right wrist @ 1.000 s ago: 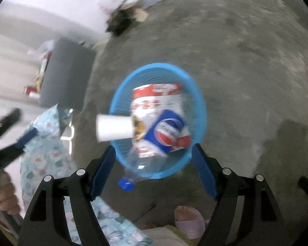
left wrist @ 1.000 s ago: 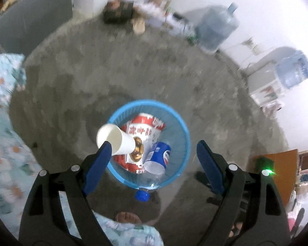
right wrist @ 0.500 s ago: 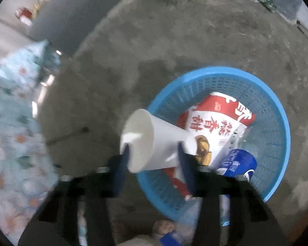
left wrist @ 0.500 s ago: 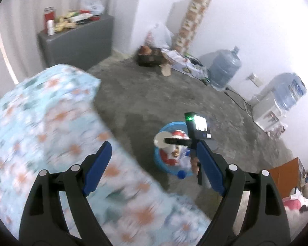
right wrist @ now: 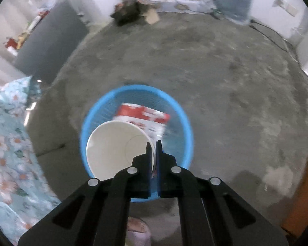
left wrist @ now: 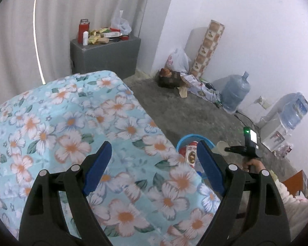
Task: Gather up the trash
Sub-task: 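Push the paper cup down into the wastebasket with the right gripper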
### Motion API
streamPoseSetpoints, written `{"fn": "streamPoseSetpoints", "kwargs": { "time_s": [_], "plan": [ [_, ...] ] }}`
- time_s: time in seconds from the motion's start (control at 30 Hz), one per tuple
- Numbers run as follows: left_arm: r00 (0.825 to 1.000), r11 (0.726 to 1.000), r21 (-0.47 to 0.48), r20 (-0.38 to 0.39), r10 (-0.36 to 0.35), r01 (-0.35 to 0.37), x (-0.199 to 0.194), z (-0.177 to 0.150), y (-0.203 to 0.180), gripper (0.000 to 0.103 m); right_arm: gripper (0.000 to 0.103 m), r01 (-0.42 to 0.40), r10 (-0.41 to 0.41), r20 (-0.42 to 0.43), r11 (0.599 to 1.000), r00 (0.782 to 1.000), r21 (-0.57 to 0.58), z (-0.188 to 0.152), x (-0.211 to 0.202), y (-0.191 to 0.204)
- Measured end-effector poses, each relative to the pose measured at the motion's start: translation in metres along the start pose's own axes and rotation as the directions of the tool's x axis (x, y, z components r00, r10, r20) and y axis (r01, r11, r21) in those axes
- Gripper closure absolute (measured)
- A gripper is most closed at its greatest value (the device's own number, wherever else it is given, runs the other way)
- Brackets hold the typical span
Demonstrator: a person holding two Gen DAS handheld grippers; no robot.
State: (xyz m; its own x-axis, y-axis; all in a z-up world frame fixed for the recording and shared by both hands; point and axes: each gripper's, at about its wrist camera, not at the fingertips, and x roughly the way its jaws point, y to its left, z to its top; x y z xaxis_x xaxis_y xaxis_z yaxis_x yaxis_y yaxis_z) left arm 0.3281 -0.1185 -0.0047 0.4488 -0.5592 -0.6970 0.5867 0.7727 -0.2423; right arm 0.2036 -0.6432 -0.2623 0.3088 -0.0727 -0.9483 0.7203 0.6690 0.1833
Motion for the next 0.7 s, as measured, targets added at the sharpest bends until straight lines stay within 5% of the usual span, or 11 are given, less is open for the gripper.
{"fn": "streamPoseSetpoints", "kwargs": {
  "time_s": [0.23, 0.57, 0.63, 0.7],
  "plan": [
    [1.000, 0.999, -0.042, -0.013, 0.006, -0.006, -0.010, -0.016, 0.010, 0.023, 0.099, 0.136, -0.136, -0.087, 0.991, 0.987, -0.010, -0.026, 0.059, -0.005],
    [0.999, 0.997, -0.059, -0.023, 0.043, -0.044, -0.011, -0.020, 0.015, 0.023, 0.099, 0.183, -0.191, -0.156, 0.981, 0.969, -0.061, -0.028, 0.125, 0.006],
    [0.999, 0.998, -0.052, -0.022, 0.042, -0.043, -0.012, -0.020, 0.014, 0.023, 0.092, 0.205, -0.216, -0.144, 0.975, 0.966, -0.090, -0.029, 0.116, 0.007],
    [0.999, 0.998, -0.048, -0.018, 0.045, -0.046, -0.013, -0.020, 0.013, 0.023, 0.074, 0.171, -0.183, -0.127, 0.981, 0.975, -0.096, -0.030, 0.104, 0.008]
  ]
}}
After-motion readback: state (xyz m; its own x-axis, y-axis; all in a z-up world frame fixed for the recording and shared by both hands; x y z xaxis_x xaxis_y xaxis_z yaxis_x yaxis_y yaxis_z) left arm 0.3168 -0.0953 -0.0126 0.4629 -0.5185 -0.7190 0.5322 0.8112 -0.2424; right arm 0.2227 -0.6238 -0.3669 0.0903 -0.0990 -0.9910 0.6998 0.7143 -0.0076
